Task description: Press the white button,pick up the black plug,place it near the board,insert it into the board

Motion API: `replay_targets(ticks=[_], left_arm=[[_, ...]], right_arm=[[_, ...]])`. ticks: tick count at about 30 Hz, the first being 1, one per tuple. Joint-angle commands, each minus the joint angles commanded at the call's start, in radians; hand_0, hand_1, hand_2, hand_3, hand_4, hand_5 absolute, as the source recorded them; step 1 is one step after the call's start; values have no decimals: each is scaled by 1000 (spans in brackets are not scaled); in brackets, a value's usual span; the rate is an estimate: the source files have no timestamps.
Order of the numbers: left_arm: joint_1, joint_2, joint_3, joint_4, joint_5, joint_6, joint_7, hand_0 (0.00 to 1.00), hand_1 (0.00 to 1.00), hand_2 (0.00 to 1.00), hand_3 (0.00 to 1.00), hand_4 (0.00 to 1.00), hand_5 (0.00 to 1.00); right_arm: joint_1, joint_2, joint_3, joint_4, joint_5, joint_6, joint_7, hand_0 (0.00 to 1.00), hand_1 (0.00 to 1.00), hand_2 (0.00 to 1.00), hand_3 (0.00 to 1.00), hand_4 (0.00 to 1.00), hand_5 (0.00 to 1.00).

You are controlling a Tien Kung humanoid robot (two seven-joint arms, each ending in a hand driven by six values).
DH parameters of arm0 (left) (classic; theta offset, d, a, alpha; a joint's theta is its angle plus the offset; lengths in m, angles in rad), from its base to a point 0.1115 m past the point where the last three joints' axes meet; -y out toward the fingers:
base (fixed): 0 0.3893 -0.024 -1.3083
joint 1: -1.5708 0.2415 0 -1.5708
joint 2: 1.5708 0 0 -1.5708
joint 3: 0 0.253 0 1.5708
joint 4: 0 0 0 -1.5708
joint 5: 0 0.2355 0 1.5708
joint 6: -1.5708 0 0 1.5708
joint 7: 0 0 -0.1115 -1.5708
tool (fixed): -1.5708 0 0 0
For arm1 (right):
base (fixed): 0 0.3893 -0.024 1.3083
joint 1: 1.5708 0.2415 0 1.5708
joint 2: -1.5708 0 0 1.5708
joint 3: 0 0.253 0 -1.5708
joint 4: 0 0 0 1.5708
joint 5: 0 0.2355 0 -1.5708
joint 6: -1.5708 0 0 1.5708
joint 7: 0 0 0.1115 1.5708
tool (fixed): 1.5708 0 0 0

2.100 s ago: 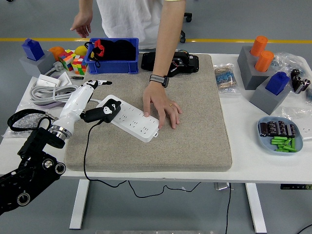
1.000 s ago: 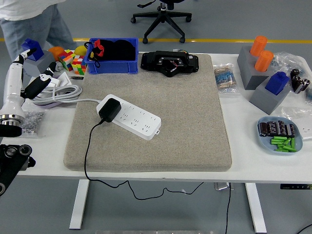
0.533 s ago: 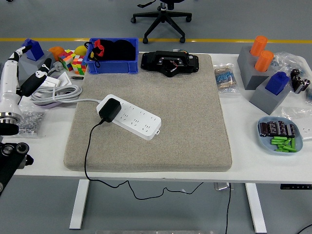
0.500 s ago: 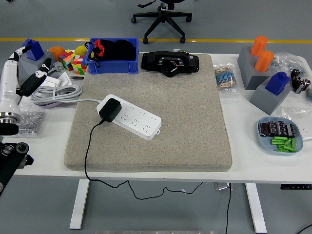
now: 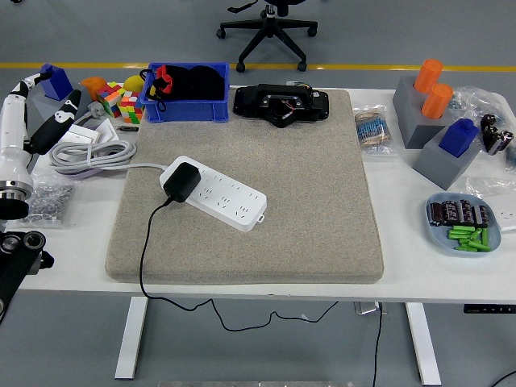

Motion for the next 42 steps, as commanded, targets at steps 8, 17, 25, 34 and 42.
replay_targets(ticks=[8,17,25,34,42], left_arm=[[8,-4,-9,-2,0,0,1,996,960,890,801,818,715],[12,-8,-29,-8,5,0,2,996,959,888,798,815,718],[27,-18,-50,-11,9,-3,6,996,958,886,796,815,717],[38,-22,-52,-15,8,-4,5,996,951,881,781,813,720],[38,-21,-49,-20,5,-6,4,995,950,881,781,810,722]], right_arm=[[-7,2,6,0,-3,1,-1,616,570,565,579,642,382],[-6,1,9,-1,-4,0,0,616,570,565,579,642,382],[-17,-1,28,-2,-16,0,-1,616,570,565,579,642,383],[-27,8,40,-2,-25,2,-5,615,571,566,581,643,385],[-26,12,48,0,-27,2,-7,614,571,567,580,644,386]])
